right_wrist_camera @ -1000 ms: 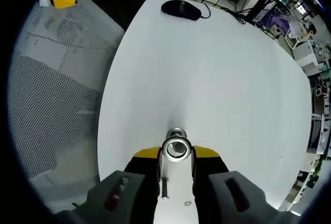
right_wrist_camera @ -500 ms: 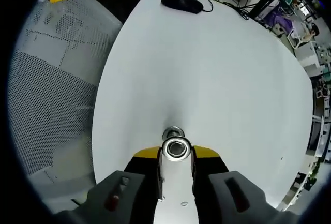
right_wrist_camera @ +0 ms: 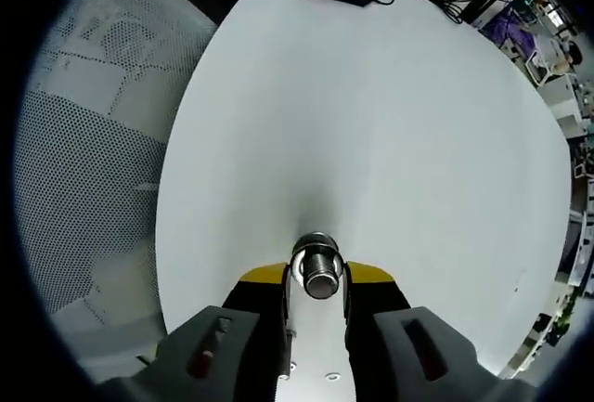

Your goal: Place the washer onto the threaded stud by aligning its center hole with the stud, sliding it down to the base, and recovering from edge contact or off-axis alignment until the washer reaches the visible bottom stop.

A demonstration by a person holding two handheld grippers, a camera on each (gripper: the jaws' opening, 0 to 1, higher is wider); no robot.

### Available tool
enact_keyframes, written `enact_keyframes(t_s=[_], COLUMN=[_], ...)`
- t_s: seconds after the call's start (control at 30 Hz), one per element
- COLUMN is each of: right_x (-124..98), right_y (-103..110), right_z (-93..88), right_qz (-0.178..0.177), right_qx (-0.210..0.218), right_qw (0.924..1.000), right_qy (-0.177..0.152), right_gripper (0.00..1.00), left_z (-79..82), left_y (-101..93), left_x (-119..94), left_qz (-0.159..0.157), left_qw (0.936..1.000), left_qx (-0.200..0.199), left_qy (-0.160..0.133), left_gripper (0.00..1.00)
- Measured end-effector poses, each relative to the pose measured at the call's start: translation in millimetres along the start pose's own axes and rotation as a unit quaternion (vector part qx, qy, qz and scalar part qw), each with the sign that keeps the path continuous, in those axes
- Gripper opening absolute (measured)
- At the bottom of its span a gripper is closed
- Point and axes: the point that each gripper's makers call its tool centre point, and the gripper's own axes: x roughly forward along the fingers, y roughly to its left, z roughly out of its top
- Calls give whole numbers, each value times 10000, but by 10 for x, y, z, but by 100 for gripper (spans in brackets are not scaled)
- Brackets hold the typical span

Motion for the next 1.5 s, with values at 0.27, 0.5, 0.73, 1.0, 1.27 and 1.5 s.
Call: enact_keyframes(t_s=[0.27,0.5,0.73,1.0,1.27,1.5], right_x=[116,131,-22,-503,-1112,-1464], right_y=[-2,26,8,-41,132,475], right_z=[-12,-43,-20,-99,-339,-494], right_qz=[63,183,8,-555,-1172,-1471], right_qx=[40,16,239,600,1381,2076], right_qw=[10000,9998,9985,9898,9633,9292], right_qy=[-26,-92,-500,-1163,-1980,-2679], right_gripper=[23,24,36,37,37,37], left_z=[-4,-9,-13,-17,-22,-26], left_y=[2,2,-6,-12,-6,-5], left_x=[-2,0,2,7,10,14], left_qz=[7,2,-15,-33,-48,-67], left_qw=[10000,10000,10000,10000,9999,9999], left_qx=[3,5,21,32,42,63], left_qy=[13,32,55,83,108,136], left_gripper=[10,10,10,10,9,9])
